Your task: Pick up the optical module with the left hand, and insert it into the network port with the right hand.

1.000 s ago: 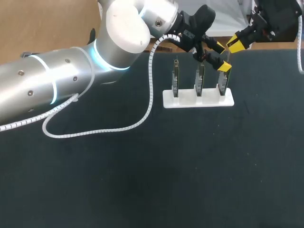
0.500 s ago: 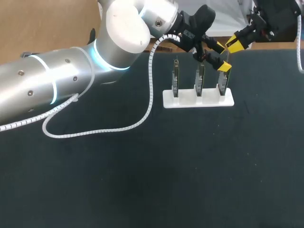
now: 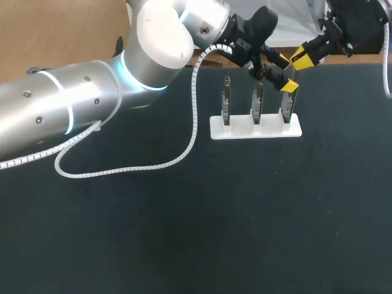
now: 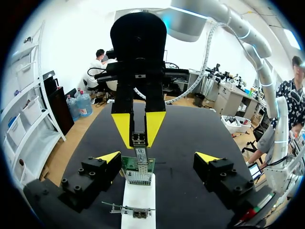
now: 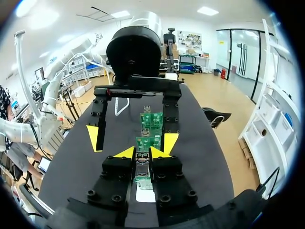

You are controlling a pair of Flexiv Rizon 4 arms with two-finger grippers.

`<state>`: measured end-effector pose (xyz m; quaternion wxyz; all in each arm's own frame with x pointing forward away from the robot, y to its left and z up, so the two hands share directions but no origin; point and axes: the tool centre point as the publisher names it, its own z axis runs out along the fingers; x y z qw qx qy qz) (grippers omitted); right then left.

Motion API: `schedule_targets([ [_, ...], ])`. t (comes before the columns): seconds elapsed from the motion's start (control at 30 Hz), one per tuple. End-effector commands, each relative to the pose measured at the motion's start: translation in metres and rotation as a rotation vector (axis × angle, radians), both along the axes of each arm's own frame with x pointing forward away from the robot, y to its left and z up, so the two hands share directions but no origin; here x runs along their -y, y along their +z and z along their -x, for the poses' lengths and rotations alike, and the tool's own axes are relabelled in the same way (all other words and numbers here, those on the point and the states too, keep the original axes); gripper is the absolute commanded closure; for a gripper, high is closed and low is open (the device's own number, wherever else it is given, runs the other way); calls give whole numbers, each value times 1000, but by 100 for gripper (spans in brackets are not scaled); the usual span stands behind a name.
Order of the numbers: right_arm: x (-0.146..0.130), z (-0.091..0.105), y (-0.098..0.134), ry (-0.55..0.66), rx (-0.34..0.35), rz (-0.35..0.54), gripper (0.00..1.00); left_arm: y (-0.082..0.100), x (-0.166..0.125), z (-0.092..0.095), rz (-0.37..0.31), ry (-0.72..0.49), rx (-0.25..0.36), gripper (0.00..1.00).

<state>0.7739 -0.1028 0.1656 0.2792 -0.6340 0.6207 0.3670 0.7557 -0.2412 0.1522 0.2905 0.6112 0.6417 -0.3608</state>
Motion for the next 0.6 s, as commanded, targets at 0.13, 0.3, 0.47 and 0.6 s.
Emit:
schedule_targets([
  [0.13, 0, 6, -4, -10, 1, 7, 100, 0, 0, 0, -1, 0, 0, 0],
  [0.3, 0, 5, -5, -17, -2, 6, 100, 0, 0, 0, -1, 0, 0, 0],
  [0.47, 0, 5, -5, -27, -1, 6, 0, 0, 0, 0, -1, 0, 0, 0],
  [0.6, -1, 5, 3, -34, 13, -13, 0, 0, 0, 0, -1, 0, 0, 0],
])
